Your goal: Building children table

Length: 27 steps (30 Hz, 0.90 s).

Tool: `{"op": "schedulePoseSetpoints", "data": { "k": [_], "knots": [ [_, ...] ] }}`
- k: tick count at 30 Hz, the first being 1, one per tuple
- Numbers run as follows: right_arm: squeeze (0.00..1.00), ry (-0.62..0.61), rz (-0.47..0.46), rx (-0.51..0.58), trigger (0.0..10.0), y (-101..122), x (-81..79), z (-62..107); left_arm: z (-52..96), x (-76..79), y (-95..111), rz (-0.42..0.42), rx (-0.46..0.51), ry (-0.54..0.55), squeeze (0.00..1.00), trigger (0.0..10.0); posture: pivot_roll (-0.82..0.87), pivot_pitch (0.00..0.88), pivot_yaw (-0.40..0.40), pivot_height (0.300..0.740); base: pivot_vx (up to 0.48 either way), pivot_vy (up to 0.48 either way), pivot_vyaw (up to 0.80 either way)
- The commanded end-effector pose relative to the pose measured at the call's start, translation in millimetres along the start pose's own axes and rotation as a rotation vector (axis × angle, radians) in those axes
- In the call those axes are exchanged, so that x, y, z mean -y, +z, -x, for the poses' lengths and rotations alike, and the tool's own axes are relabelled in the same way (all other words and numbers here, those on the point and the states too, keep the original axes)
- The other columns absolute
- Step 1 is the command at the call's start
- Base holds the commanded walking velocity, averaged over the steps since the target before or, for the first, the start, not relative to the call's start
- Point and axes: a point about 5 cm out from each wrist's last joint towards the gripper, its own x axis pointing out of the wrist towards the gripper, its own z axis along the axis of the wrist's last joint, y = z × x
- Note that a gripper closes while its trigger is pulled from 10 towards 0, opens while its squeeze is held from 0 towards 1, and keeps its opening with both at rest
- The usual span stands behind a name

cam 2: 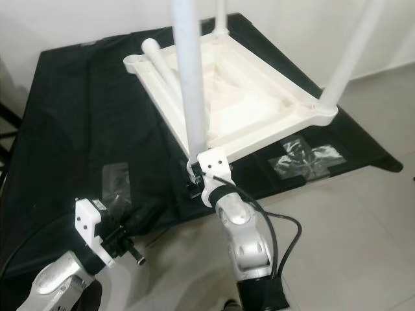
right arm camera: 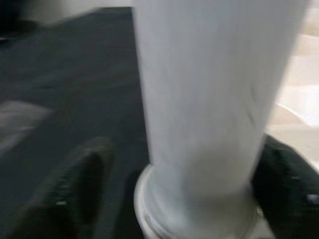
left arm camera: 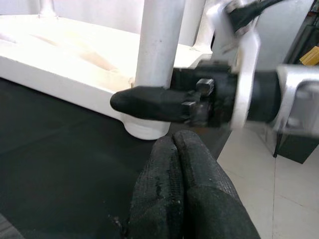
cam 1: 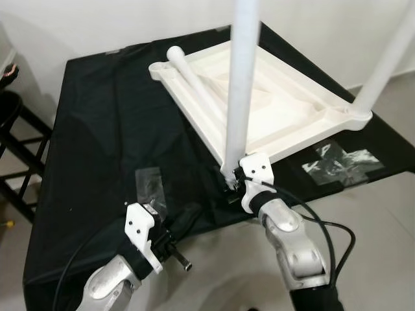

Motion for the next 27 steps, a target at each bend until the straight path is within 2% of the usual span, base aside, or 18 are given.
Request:
{"op": "schedulePoseSetpoints", "data": {
  "k": [1, 2, 3, 4, 5, 7, 9, 11, 12, 14, 17, 24, 25, 27],
  "knots": [
    [1.0, 0.137, -0.031, 0.017, 10.0, 4, -7.3, 0.8, 4.6, 0.0, -5, 0.001, -0.026, 0.008, 0.0, 10.0, 0.01, 0.227, 0.052, 0.74, 0.0, 0.0, 0.0],
    [0.82, 0.249, 0.015, 0.012, 10.0, 10, -0.2, 5.5, 4.5, 0.4, -5, 0.002, -0.024, 0.008, 0.0, 10.0, 0.01, 0.228, 0.051, 0.74, 0.0, 0.0, 0.0],
    [0.33, 0.338, 0.077, 0.004, 10.0, 15, 8.9, 10.1, 4.5, 0.8, -5, 0.004, -0.023, 0.009, 0.0, 10.0, 0.01, 0.228, 0.05, 0.74, 0.0, 0.0, 0.0],
    [0.0, 0.388, 0.131, -0.012, 10.0, 20, 22.9, 12.9, 4.4, 1.4, -5, 0.005, -0.021, 0.009, 0.0, 10.0, 0.01, 0.23, 0.049, 0.74, 0.0, 0.0, 0.0],
    [0.0, 0.388, 0.131, -0.012, 10.0, 20, 22.9, 12.9, 4.4, 1.4, -5, 0.005, -0.021, 0.009, 0.0, 10.0, 0.01, 0.23, 0.049, 0.74, 0.0, 0.0, 0.0],
    [0.0, 0.442, 0.202, -0.029, 10.0, 32, 49.4, 14.5, 4.2, 2.3, -4, 0.006, -0.019, 0.01, 0.0, 10.0, 0.01, 0.234, 0.047, 0.74, 0.0, 0.0, 0.0],
    [0.0, 0.442, 0.202, -0.029, 10.0, 32, 49.4, 14.5, 4.2, 2.3, -4, 0.006, -0.019, 0.01, 0.0, 10.0, 0.01, 0.234, 0.047, 0.74, 0.0, 0.0, 0.0],
    [0.0, 0.479, 0.242, -0.038, 10.0, 43, 68.6, 11.6, 4.4, 3.0, -4, 0.007, -0.018, 0.011, 0.0, 10.0, 0.02, 0.236, 0.045, 0.74, 0.0, 0.0, 0.0],
    [0.0, 0.479, 0.242, -0.038, 10.0, 43, 68.6, 11.6, 4.4, 3.0, -4, 0.007, -0.018, 0.011, 0.0, 10.0, 0.02, 0.236, 0.045, 0.74, 0.0, 0.0, 0.0],
    [0.0, 0.507, 0.244, -0.026, 10.0, 58, 81.9, 3.9, 5.5, 3.8, -4, 0.007, -0.019, 0.012, 0.0, 10.0, 0.03, 0.239, 0.043, 0.74, 0.0, 0.0, 0.0],
    [0.0, 0.544, 0.225, -0.009, 10.0, 69, 89.0, -3.3, 6.7, 4.7, -4, 0.007, -0.021, 0.013, 0.0, 10.0, 0.03, 0.242, 0.044, 0.74, 0.0, 0.0, 0.0],
    [0.0, 0.633, 0.171, 0.0, 10.0, 75, 90.3, -10.2, 9.0, 6.6, -3, 0.005, -0.026, 0.014, 0.0, 10.0, 0.05, 0.246, 0.047, 0.74, 0.0, 0.0, 0.0],
    [0.0, 0.668, 0.164, -0.013, 0.0, 74, 90.2, -11.2, 9.6, 7.1, -3, 0.005, -0.027, 0.013, 0.0, 10.0, 0.05, 0.247, 0.047, 0.74, 0.0, 0.0, 0.0],
    [0.0, 0.701, 0.165, -0.028, 0.0, 73, 91.6, -12.7, 10.3, 7.7, -3, 0.006, -0.03, 0.012, 0.0, 10.0, 0.05, 0.248, 0.047, 0.74, 0.0, 0.0, 0.0]
  ]
}}
